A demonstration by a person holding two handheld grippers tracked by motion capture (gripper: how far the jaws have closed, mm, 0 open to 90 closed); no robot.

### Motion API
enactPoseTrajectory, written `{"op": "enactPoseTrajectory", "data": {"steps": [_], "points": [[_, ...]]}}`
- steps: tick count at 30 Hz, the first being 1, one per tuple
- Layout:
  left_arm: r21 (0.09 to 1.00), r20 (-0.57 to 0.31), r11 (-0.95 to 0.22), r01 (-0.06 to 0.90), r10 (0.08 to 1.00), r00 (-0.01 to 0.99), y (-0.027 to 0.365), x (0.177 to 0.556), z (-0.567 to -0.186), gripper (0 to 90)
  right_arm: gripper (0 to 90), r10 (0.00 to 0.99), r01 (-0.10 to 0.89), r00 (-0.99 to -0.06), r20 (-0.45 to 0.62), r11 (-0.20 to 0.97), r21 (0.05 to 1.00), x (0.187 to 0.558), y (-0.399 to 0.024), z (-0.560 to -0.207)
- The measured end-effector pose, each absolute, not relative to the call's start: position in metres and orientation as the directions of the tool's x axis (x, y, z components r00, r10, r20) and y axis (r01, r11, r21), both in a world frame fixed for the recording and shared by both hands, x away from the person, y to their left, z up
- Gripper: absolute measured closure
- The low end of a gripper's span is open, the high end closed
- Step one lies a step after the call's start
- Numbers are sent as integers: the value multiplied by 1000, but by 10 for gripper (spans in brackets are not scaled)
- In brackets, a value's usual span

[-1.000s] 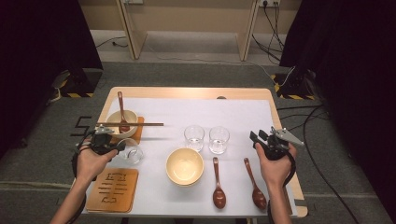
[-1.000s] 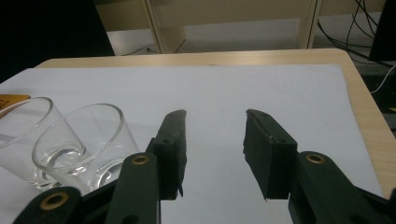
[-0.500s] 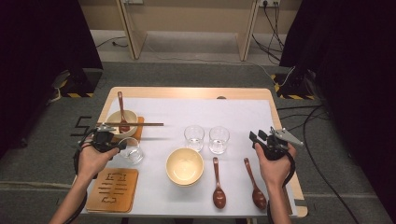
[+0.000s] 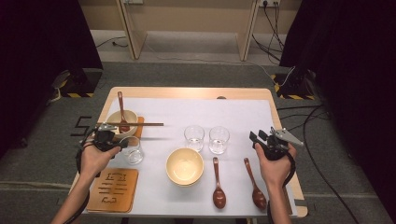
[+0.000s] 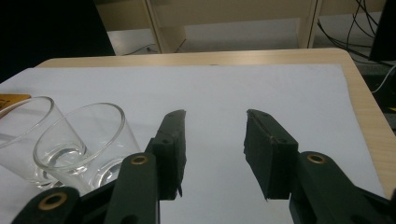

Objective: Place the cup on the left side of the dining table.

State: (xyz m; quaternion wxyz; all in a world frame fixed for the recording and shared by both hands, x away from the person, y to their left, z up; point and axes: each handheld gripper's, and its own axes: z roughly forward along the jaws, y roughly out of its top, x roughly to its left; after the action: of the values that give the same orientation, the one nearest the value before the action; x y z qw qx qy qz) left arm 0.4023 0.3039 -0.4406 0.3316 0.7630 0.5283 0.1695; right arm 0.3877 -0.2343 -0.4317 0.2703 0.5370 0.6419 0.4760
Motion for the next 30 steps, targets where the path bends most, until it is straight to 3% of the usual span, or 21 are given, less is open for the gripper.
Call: {"op": "enactPoseTrajectory", "data": {"steps": [4, 20, 30], "points": [[695, -85, -222, 684, 919, 385, 304, 401, -441, 785, 584, 947, 432, -277, 164, -30, 901, 388, -234, -432], [755, -135, -123, 643, 932, 338, 312, 388, -429, 530, 579, 947, 432, -276, 162, -29, 902, 387, -235, -431], [796, -125, -99, 597, 938, 322, 321, 369, -418, 468, 575, 948, 434, -276, 156, -22, 901, 387, -233, -432]]}}
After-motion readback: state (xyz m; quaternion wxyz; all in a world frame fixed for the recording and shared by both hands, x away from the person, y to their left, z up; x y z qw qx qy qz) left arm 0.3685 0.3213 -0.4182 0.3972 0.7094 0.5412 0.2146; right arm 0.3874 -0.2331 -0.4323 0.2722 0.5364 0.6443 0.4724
